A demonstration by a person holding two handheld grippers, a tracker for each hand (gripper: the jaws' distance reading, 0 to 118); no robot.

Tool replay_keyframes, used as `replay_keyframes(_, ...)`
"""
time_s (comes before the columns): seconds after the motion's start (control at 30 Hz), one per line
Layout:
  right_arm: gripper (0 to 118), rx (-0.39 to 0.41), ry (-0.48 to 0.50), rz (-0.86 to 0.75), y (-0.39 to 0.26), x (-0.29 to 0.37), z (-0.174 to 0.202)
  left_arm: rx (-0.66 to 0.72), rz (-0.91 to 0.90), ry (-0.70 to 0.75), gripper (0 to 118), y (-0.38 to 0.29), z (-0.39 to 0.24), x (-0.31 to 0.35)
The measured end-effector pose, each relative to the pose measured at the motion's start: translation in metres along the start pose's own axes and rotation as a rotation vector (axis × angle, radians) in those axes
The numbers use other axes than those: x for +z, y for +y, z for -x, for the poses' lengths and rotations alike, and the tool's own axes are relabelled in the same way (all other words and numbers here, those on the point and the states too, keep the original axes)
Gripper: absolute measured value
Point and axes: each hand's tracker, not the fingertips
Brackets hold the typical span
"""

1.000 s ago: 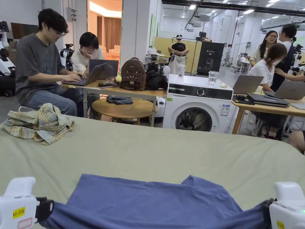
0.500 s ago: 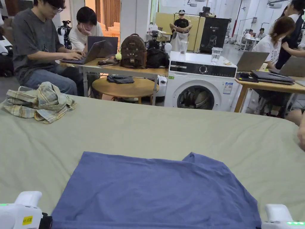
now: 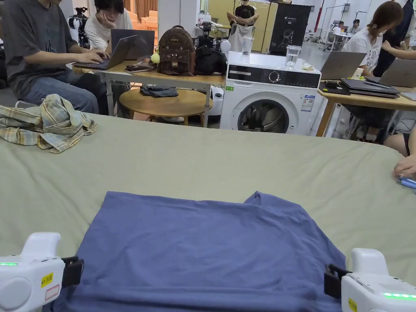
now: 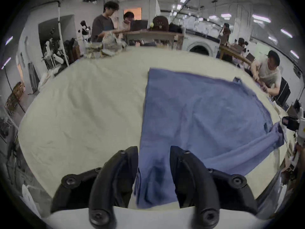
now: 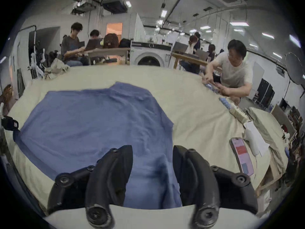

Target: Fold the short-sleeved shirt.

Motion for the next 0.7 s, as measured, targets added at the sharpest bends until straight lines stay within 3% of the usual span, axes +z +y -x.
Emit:
replay_keyframes(0.1, 51, 0.006, -0.003, -0.102, 0.003, 0.007, 0.023, -0.037, -0.140, -0.007, 36, 0.002, -0.020, 0.019)
replay_keyframes(0.13, 45, 0.003, 0.002, -0.135, 0.004, 0.009, 0.030, -0.054, -0.180, -0.011, 36, 0.002, -0.023, 0.020)
replay_keyframes(0.2, 9, -0.001, 0.014, -0.150, 0.006, 0.011, 0.042, -0.099, -0.233, 0.002, 36, 0.002, -0.037, 0.026)
replay_keyframes(0.23, 0, -0.019, 0.022, -0.164, 0.008, 0.010, 0.049, -0.124, -0.241, 0.013, 27, 0.004, -0.044, 0.028)
replay_keyframes(0.3, 0, -0.041, 0.046, -0.184, 0.008, 0.012, 0.058, -0.158, -0.248, 0.033, 0, 0.006, -0.054, 0.027)
replay_keyframes(0.53, 0, -0.051, 0.062, -0.158, 0.010, 0.008, 0.077, -0.147, -0.178, 0.033, 0, 0.014, -0.054, 0.028)
replay_keyframes(0.7, 0, -0.056, 0.061, -0.115, 0.007, 0.002, 0.077, -0.061, 0.018, 0.002, 0, 0.017, -0.026, 0.023)
